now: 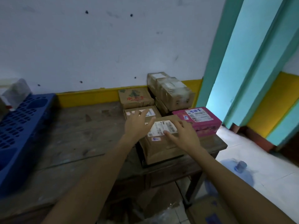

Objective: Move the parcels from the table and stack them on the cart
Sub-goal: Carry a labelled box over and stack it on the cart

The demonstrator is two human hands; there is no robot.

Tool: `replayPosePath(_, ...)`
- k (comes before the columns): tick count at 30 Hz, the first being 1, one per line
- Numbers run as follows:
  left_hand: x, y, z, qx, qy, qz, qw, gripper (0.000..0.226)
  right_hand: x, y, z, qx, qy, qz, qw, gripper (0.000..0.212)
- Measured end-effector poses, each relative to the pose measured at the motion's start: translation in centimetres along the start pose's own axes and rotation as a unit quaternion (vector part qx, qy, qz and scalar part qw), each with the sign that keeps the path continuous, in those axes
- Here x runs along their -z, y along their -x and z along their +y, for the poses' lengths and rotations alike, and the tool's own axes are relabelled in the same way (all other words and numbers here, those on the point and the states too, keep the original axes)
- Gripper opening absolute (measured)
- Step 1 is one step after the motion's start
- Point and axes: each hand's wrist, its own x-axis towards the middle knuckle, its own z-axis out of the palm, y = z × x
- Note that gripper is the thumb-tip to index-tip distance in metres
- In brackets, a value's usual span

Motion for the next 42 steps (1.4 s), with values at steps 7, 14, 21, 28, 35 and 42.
replayPosePath(7,-3.3,-0.1,1.2,0.077,0.006,-0.075,0.994,0.057,-0.7,-0.4,3.9,-0.062,-0.012,-0.044,0.997,0.067)
replayPosePath(14,-5.0,-0.3,0.1,0.158,0.076,-0.178,0.968,0.065,-2.0,-0.7,4.4,-0.117,-0.183,-0.119,0.969,0.073)
replayPosePath(21,-5.2,-0.5,0.0,0.177,0.147,-0.196,0.953,0.066,-1.8,-0.7,4.2,-0.115,-0.193,-0.127,0.966,0.074)
replayPosePath(28,-3.3,0.3,0.8,0.172,0.162,-0.143,0.961,0.061,-1.2,-0.5,3.0,-0.107,-0.208,-0.11,0.966,0.074)
replayPosePath(35,1.4,3.1,-1.4,0.173,0.159,-0.057,0.97,0.059,-0.2,0.1,-1.7,-0.048,-0.217,-0.099,0.97,0.072)
replayPosePath(42,8.3,8.7,-7.3,0.22,0.177,0.007,0.959,0.061,-0.2,3.0,-11.5,-0.008,-0.23,-0.092,0.969,0.074)
